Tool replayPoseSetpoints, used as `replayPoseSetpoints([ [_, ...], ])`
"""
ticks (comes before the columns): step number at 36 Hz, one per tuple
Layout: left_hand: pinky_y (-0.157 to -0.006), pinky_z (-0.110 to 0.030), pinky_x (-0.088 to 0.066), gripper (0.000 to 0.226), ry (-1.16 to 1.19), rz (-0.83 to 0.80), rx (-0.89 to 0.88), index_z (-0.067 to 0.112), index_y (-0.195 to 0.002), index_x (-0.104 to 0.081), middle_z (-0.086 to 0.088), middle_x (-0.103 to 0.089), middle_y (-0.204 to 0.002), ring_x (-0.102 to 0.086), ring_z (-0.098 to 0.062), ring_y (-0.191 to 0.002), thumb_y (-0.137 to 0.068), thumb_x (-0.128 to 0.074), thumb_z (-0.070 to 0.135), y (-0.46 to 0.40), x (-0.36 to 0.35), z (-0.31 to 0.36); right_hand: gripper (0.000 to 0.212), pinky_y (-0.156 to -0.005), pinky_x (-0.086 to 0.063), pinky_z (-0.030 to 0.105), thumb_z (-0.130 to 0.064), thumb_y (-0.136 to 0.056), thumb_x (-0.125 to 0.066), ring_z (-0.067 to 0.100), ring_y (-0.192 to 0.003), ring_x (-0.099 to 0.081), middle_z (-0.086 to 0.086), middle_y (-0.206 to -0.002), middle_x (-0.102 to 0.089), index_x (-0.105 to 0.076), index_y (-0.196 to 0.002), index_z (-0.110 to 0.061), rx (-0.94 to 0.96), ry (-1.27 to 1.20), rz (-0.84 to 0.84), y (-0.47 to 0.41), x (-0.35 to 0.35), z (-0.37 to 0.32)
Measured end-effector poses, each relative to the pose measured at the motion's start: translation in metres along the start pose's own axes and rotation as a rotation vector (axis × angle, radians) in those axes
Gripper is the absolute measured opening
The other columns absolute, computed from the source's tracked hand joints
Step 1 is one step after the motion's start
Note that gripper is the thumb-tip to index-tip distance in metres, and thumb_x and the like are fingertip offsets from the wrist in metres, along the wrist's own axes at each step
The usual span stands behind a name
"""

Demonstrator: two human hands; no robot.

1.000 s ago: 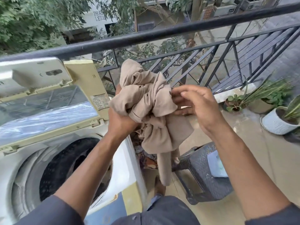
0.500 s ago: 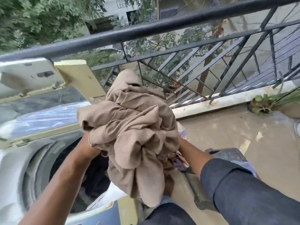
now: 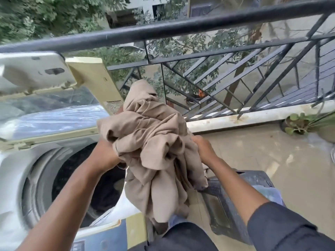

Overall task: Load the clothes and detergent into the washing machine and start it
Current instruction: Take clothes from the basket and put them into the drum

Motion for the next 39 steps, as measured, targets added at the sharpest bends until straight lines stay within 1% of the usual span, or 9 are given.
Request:
replayPoseSetpoints([
  [4,-0.067,0.007,-0.04,0.044,-0.045,0.003,-0.062,0.071,-0.058,-0.056,0.056,-0.052,-0.062,-0.05,0.037,-0.069,-0.053,-0.071,0.031,-0.004,-0.023,0.018,0.022,-0.069,-0.049,0.038,-0.044,-0.087,-0.058,0.029,-0.089,-0.064,0.006,-0.093,-0.071,-0.063,-0.083,-0.024,0.054,-0.008,0.11,0.026,0.057,-0.033],
  [7,-0.063,-0.001,-0.046,0.054,0.028,0.032,-0.064,0.039,-0.102,-0.075,0.034,-0.067,-0.072,-0.059,0.027,-0.068,-0.048,-0.076,0.044,-0.01,-0.028,0.002,0.012,-0.069,-0.052,0.037,-0.022,-0.095,-0.056,0.03,-0.088,-0.066,0.007,-0.093,-0.072,-0.068,-0.096,-0.02,0.138,0.011,0.232,0.045,0.103,-0.059],
  [10,-0.067,-0.001,-0.047,0.083,0.026,0.081,-0.137,0.008,-0.121,-0.063,0.026,-0.065,-0.087,-0.06,0.025,-0.077,-0.05,-0.066,0.049,-0.016,-0.026,0.004,0.014,-0.07,-0.056,0.04,-0.017,-0.095,-0.055,0.029,-0.09,-0.068,0.006,-0.092,-0.073,-0.066,-0.103,-0.018,0.158,0.102,0.327,0.061,0.137,-0.075],
  [14,-0.074,-0.025,-0.059,0.044,0.007,0.188,-0.166,0.058,-0.108,-0.068,0.036,-0.07,-0.091,-0.067,0.001,-0.086,-0.065,-0.071,0.056,-0.022,-0.019,0.019,0.015,-0.067,-0.054,0.041,-0.014,-0.096,-0.053,0.029,-0.085,-0.067,0.001,-0.085,-0.071,-0.066,-0.096,-0.02,0.198,0.075,0.449,0.099,0.179,-0.105],
  [20,-0.085,-0.041,-0.062,0.05,-0.023,0.397,-0.099,0.05,-0.113,-0.059,0.024,-0.07,-0.103,-0.073,-0.012,-0.1,-0.067,-0.076,0.062,-0.026,-0.009,0.012,0.016,-0.059,-0.048,0.04,-0.011,-0.09,-0.054,0.025,-0.072,-0.063,-0.001,-0.071,-0.067,-0.068,-0.086,-0.015,0.249,-0.05,0.595,0.148,0.207,-0.135],
  [28,-0.082,-0.043,-0.062,0.072,-0.084,0.369,0.074,0.044,-0.124,-0.063,0.013,-0.073,-0.11,-0.073,-0.017,-0.097,-0.062,-0.08,0.074,-0.039,-0.021,0.009,0.037,-0.073,-0.058,0.041,-0.06,-0.09,-0.06,0.014,-0.079,-0.071,-0.011,-0.079,-0.075,-0.075,-0.101,-0.028,0.21,-0.18,0.687,0.153,0.18,-0.155],
  [33,-0.105,-0.049,-0.057,0.103,0.151,-0.021,-0.129,0.021,-0.144,-0.058,-0.001,-0.067,-0.137,-0.064,-0.014,-0.13,-0.057,-0.1,0.056,-0.048,-0.05,0.024,0.031,-0.071,-0.055,0.041,-0.054,-0.096,-0.058,0.02,-0.074,-0.067,-0.009,-0.071,-0.069,-0.066,-0.088,-0.026,0.174,-0.136,0.721,0.15,0.165,-0.164],
  [36,-0.119,-0.042,-0.044,0.133,0.011,0.025,-0.189,0.008,-0.153,-0.045,-0.005,-0.053,-0.149,-0.051,-0.01,-0.142,-0.047,-0.1,0.066,-0.054,-0.053,0.018,0.028,-0.069,-0.056,0.044,-0.049,-0.096,-0.056,0.028,-0.071,-0.067,-0.004,-0.068,-0.069,-0.058,-0.085,-0.023,0.198,-0.108,0.717,0.149,0.152,-0.174],
  [39,-0.115,-0.029,-0.045,0.114,-0.138,0.187,-0.237,0.015,-0.152,-0.049,-0.003,-0.051,-0.145,-0.054,-0.012,-0.136,-0.056,-0.086,0.063,-0.052,-0.045,0.021,0.011,-0.065,-0.053,0.045,-0.033,-0.092,-0.057,0.036,-0.072,-0.062,0.002,-0.071,-0.066,-0.053,-0.09,-0.022,0.245,0.036,0.657,0.148,0.141,-0.189],
])
Point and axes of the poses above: each hand's wrist, its own y-axis away from the middle knuckle, its own x-axis out of the back of the hand, z = x × y, the point moved 8 cm from there along -y, towards the middle knuckle
